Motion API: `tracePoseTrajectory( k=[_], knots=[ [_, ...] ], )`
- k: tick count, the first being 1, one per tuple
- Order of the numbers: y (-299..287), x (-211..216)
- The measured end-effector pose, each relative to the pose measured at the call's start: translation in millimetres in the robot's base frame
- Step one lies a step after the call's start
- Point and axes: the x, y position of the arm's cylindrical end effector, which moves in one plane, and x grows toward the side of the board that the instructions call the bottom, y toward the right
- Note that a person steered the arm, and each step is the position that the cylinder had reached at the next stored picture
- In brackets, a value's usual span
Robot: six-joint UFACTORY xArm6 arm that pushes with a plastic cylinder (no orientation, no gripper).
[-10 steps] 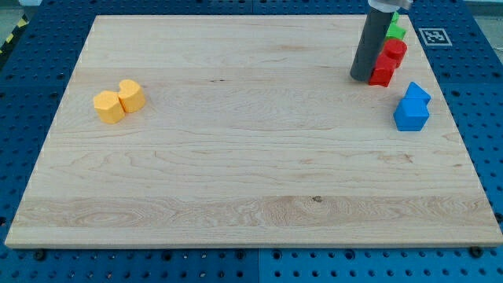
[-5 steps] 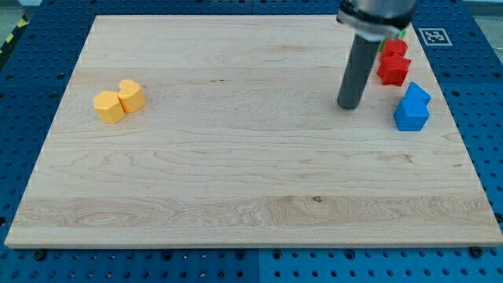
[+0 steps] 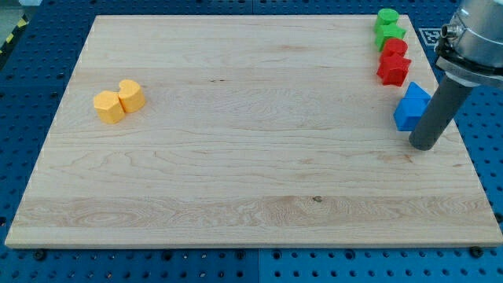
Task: Push the blue cube along with blue triangle closer to the red star
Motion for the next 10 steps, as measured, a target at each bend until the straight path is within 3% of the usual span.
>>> tracePoseTrajectory(
  k=[7, 10],
  knots=[
    [1, -32],
    [0, 2]
  ],
)
